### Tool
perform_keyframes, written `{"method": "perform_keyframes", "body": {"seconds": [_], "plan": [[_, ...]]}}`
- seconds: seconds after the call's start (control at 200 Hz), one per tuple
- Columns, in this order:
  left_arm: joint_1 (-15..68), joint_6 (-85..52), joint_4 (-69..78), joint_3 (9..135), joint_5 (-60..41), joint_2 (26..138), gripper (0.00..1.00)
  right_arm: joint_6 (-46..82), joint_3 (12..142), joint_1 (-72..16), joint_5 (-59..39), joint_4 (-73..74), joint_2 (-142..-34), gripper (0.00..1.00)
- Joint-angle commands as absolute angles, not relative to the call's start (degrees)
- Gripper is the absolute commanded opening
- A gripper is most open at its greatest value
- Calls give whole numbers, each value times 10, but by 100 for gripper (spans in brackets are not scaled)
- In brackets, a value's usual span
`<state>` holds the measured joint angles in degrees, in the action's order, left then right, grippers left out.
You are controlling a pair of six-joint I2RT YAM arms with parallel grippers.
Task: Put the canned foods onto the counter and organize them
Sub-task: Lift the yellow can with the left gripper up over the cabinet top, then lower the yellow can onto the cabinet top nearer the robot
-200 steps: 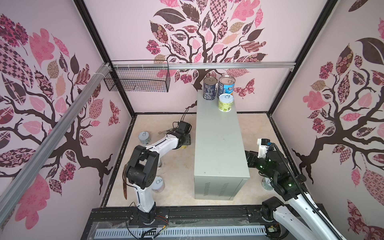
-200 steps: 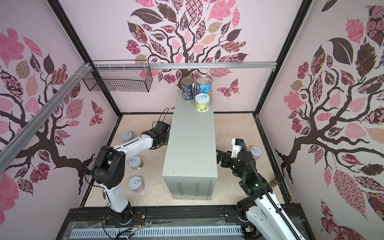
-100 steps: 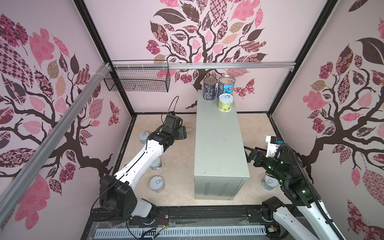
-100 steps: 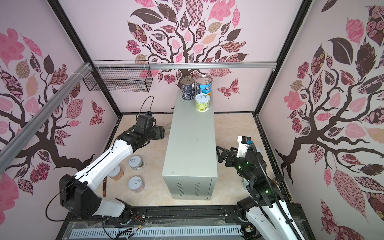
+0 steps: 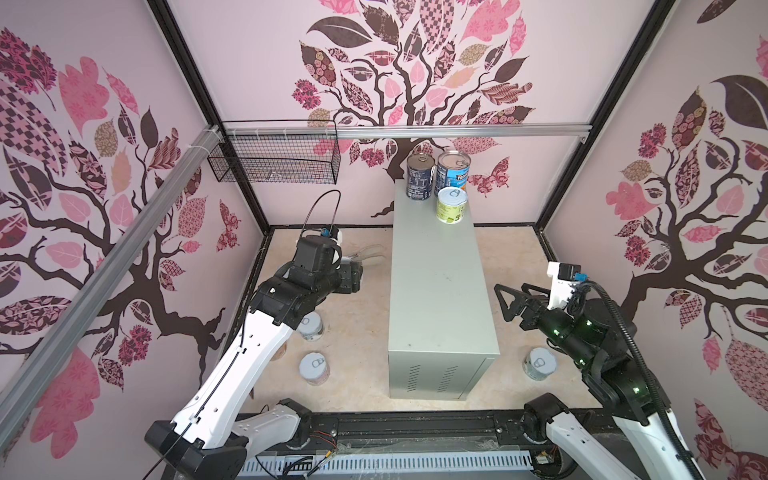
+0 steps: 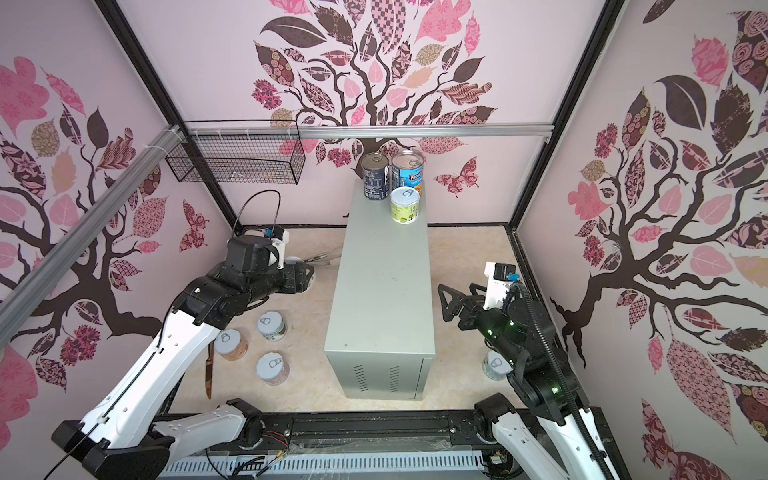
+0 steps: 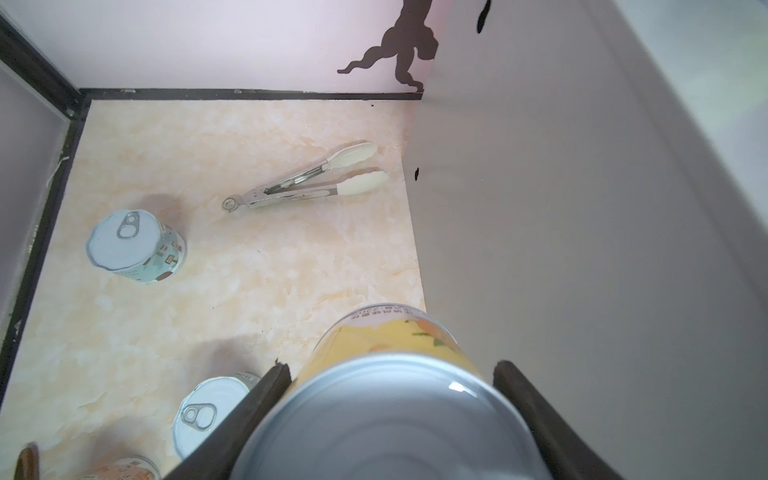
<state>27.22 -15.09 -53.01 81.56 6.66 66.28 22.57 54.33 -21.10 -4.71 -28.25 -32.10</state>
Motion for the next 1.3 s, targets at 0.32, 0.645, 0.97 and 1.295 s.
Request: {"method": "perform_keyframes", "body": {"seconds": [0.32, 0.645, 0.97, 1.295], "plan": [[300, -77, -656, 1057, 18, 680, 59, 174, 634, -215, -47, -294, -382, 100], [441, -26, -714, 1219, 148, 792, 60, 173, 629, -215, -49, -265, -402, 100], [511, 3, -759, 1337, 165, 915, 60, 176, 602, -215, -60, -247, -404, 100], [525, 3, -768, 1385, 163, 990, 63, 171, 567, -234, -31, -236, -377, 100]]}}
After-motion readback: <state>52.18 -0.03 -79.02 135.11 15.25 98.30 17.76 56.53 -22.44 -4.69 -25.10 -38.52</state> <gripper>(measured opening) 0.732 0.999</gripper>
